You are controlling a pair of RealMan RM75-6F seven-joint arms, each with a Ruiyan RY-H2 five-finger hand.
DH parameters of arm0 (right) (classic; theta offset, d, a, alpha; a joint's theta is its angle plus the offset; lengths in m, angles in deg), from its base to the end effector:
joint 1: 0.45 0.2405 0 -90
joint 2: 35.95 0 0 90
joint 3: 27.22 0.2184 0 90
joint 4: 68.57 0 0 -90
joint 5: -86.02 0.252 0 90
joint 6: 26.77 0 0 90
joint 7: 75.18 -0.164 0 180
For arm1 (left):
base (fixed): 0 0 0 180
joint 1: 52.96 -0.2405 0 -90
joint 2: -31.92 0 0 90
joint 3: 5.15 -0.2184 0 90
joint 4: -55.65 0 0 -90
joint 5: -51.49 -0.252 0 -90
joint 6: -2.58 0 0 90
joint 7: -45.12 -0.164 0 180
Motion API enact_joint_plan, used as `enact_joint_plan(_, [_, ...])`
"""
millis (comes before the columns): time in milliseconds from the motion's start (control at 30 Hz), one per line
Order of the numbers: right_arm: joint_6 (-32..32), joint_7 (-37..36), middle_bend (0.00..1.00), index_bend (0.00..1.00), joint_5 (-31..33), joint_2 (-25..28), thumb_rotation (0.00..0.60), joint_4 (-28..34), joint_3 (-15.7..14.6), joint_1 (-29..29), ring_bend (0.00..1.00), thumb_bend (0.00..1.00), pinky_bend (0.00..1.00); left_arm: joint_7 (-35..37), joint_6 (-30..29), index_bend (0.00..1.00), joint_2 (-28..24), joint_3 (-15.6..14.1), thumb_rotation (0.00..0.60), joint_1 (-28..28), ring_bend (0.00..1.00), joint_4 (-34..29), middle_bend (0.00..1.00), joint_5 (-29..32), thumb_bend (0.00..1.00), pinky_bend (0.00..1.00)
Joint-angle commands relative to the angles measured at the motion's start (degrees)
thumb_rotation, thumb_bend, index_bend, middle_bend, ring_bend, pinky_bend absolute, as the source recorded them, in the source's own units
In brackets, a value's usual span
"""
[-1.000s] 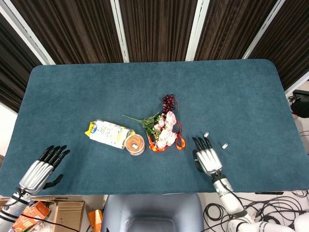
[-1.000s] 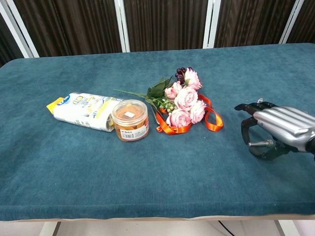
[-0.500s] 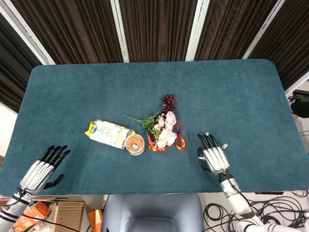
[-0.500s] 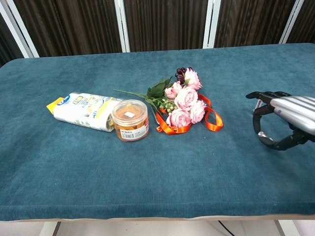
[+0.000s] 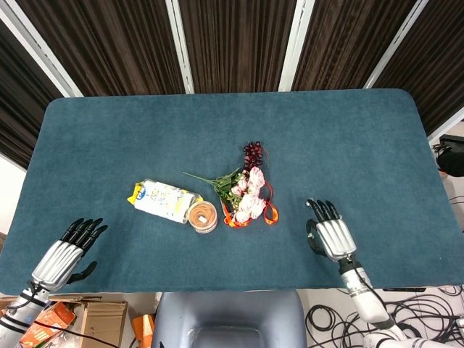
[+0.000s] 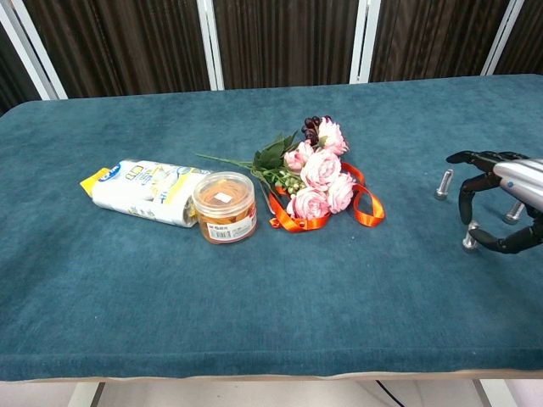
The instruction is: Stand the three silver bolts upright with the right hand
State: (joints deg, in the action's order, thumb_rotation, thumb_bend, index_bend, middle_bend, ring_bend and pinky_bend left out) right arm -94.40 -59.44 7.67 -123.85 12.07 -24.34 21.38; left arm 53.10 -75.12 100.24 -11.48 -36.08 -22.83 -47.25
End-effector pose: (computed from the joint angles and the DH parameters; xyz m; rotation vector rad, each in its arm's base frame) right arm -0.2273 -0.2674 -0.0457 1.7153 -0.9295 0.8241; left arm -0.2941 0.2208 0.0531 -1.8644 -0.8468 -0.8944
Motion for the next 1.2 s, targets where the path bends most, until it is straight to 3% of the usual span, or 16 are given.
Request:
enact_joint_plan(33, [-0.14,-0.04,0.03,0.56,-0.13,0.13,0.600,-0.06,-0.03,-0.12,0.00,0.36,0.00,-0.05,0.08,0.00,0.02,-0.01,0.600,0.02,0.00,-0.03,0.00,0.02,0.37,0.00])
enact_joint_plan(267, [-0.51,0.76,0.03,0.54,-0.05,0.35,0.600,-0.08,-0.05,-0.56,0.00,0.36,0.00,-0.19,0.20,0.00,0.03,0.01,0.600,0.08,0.00,-0.11,0.00,0.08,0.37,0.00])
enact_joint_plan(733, [-3.25,-0.94,0.04,0.38,-2.08,3.12,0.600,2.91,-0.48,-2.18,0.00,0.36,0.00,-0.67,-0.79,0.00,-0.24,0.06,0.600,-0.45,0.00,-0.52,0.00,0.04,0.37,0.00])
enact_joint_plan(833, [-7.56,-1.27,0.03,0.31,-5.60,5.88,0.600,4.76,-2.42,-4.45,0.00,0.36,0.00,-0.87,-2.54,0.00,-0.66,-0.04,0.600,-1.53,0.00,-0.80,0.00,0.04,0.37,0.00])
enact_joint_plan(1033, [-22.34,2.05,0.00,0.04,-12.04,14.66,0.600,7.18,-9.48,-15.19,0.00,0.36,0.00,-1.02,-8.52,0.00,-1.14,-0.93,0.600,-7.59,0.00,-2.24,0.00,2.63,0.37,0.00])
enact_joint_plan(1100, [-27.06,-1.25,0.00,0.00,-12.86,15.56,0.600,5.29,-10.39,-18.59,0.00,0.36,0.00,0.09,-9.62,0.00,-0.43,-1.29,0.600,-9.14,0.00,-1.32,0.00,3.25,0.37,0.00])
enact_joint_plan(1200, [-31.73,-7.50,0.00,0.00,-12.21,15.07,0.600,1.50,-9.49,-21.95,0.00,0.36,0.00,-0.75,-9.74,0.00,-0.26,-1.94,0.600,-10.14,0.00,-0.94,0.00,3.03,0.37,0.00])
